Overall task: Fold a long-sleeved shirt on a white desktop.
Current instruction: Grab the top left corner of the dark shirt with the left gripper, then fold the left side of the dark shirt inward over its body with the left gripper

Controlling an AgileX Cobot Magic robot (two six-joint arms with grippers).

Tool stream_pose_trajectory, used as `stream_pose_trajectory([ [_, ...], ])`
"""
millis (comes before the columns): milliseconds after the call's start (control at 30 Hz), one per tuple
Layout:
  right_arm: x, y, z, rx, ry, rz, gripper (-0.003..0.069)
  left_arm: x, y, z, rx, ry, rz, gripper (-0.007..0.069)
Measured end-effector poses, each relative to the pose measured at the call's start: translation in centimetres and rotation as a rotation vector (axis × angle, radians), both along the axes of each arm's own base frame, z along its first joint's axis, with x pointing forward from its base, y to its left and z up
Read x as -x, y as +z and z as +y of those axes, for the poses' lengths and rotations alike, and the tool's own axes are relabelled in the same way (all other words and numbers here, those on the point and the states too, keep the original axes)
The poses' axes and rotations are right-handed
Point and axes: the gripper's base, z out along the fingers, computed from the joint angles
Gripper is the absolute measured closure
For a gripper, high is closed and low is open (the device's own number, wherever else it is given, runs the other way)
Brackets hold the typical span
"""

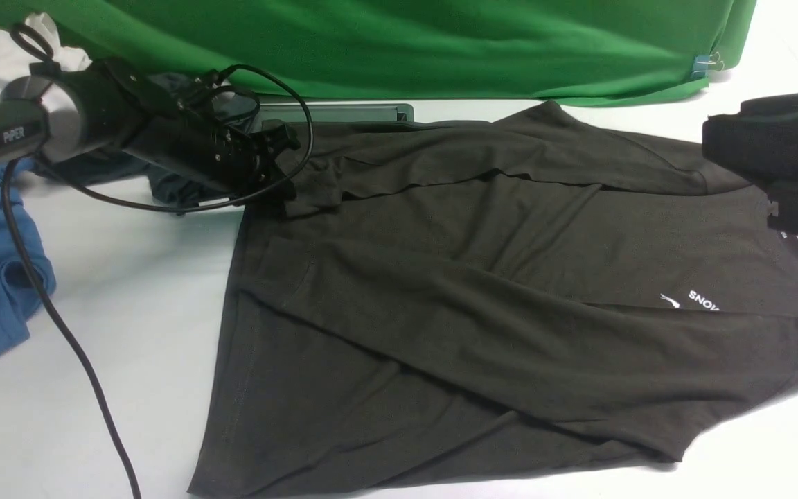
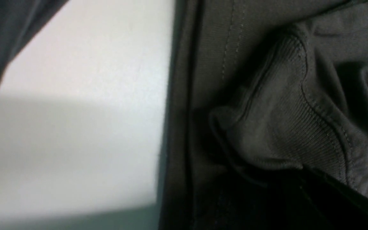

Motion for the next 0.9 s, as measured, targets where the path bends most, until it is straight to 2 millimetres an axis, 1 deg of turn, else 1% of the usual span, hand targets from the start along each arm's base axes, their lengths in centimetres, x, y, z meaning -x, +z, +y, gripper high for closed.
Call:
stream_pose_trajectory([
  [100,0.0,0.0,0.0,0.0,0.0,0.0,0.0397,0.0,0.4,0.0,0.0,-0.001,-0.008,0.0596],
  [233,0.0,0.0,0.0,0.0,0.0,0.0,0.0397,0.3,1.8,0.0,-0.001,-0.02,-0.022,0.0596],
  [433,0.0,0.0,0.0,0.001,0.0,0.0,0.0397,2.0,5.2,0.1,-0.065,-0.133,-0.011,0.0596],
  [633,0.0,0.0,0.0,0.001,0.0,0.0,0.0397,3.4,6.8,-0.1,-0.078,-0.225,0.03,0.0596],
  [767,0.0,0.0,0.0,0.001,0.0,0.0,0.0397,3.9,7.4,-0.4,-0.061,-0.264,0.046,0.0596],
  [900,0.0,0.0,0.0,0.001,0.0,0.0,0.0397,4.8,8.6,-0.7,-0.033,-0.315,0.055,0.0596],
])
